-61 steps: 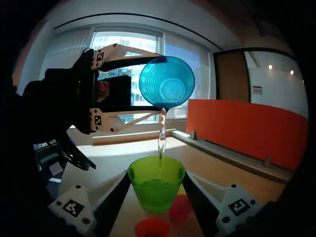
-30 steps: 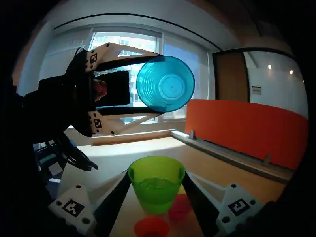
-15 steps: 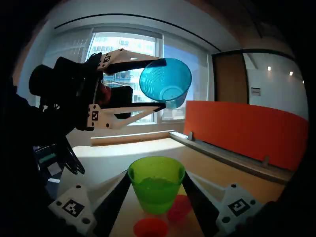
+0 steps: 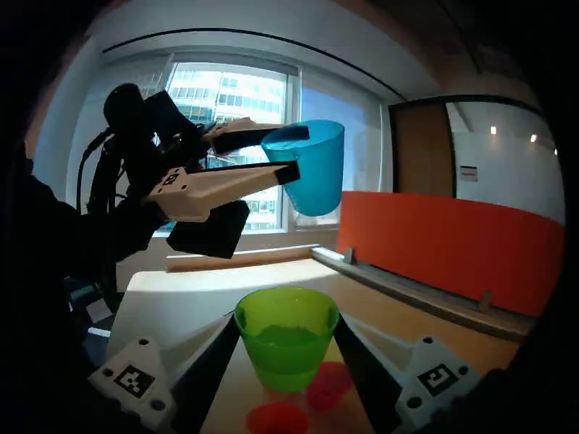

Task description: Pour water

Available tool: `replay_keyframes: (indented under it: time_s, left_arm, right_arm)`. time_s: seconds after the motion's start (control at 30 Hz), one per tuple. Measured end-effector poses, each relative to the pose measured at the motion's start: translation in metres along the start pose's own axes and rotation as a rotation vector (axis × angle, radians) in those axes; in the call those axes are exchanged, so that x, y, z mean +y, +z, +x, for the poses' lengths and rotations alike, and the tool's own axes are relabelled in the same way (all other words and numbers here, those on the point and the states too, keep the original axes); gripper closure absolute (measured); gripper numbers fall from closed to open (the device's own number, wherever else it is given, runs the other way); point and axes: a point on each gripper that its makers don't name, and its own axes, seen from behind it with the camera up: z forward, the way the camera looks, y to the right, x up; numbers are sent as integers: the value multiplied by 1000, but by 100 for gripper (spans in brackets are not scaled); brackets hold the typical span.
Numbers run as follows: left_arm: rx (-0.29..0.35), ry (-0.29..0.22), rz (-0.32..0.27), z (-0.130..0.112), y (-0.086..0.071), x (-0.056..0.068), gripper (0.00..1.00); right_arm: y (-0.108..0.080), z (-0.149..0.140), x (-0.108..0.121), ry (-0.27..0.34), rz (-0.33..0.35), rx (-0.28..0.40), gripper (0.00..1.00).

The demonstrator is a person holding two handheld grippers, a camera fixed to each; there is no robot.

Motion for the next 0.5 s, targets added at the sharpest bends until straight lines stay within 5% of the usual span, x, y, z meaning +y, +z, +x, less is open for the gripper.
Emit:
replay_keyframes:
  time_s: [0.33,0.5]
  left_arm:
    - [5,-383,-35,-4,-2,-2,15]
    - [1,-529,-59,-6,-2,-1,15]
  right_arm:
    - [-2,10,-3,-4,-5,25,10]
    - [-5,15,-4,-7,-8,35,10]
